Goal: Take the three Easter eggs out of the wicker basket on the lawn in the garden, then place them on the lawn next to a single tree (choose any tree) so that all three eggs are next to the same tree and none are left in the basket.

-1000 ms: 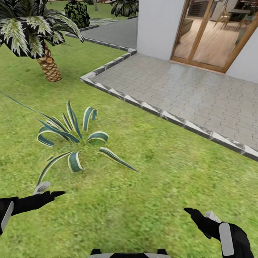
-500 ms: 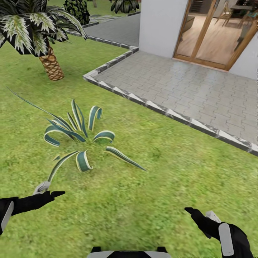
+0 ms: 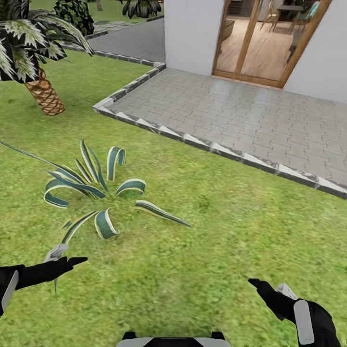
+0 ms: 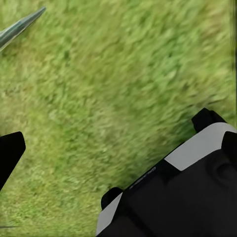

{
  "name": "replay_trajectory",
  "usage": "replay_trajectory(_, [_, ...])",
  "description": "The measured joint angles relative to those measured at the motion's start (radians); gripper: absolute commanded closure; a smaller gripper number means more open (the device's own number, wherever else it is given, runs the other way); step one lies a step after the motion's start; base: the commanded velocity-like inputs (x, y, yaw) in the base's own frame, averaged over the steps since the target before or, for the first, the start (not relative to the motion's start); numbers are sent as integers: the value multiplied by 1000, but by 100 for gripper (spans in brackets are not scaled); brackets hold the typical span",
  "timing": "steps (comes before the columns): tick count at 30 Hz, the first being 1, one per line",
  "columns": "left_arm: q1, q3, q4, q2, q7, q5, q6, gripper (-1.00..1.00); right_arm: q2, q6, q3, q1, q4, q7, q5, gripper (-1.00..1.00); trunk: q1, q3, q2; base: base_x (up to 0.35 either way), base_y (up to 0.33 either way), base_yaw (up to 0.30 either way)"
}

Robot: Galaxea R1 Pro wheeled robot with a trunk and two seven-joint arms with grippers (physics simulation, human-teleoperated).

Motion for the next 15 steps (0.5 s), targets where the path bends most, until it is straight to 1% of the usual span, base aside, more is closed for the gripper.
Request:
replay_trajectory(3, [0, 0, 0, 0, 0, 0, 0, -100, 1, -1, 0, 0, 0, 0, 0, -100, 0, 0, 0, -6, 10, -156])
replay_trajectory(8, [0, 0, 0, 0, 0, 0, 0, -100, 1, -7, 1, 0, 0, 0, 4, -100, 0, 0, 0, -48, 83, -42])
replay_trajectory(12, [1, 0, 0, 0, 0, 0, 0, -100, 1, -73, 3, 0, 0, 2, 2, -100, 0, 0, 0, -13, 25, -6])
replay_trajectory(15, [1, 0, 0, 0, 0, 0, 0, -100, 1, -95, 4, 0, 12, 5, 2, -100, 0, 0, 0, -13, 57, -1])
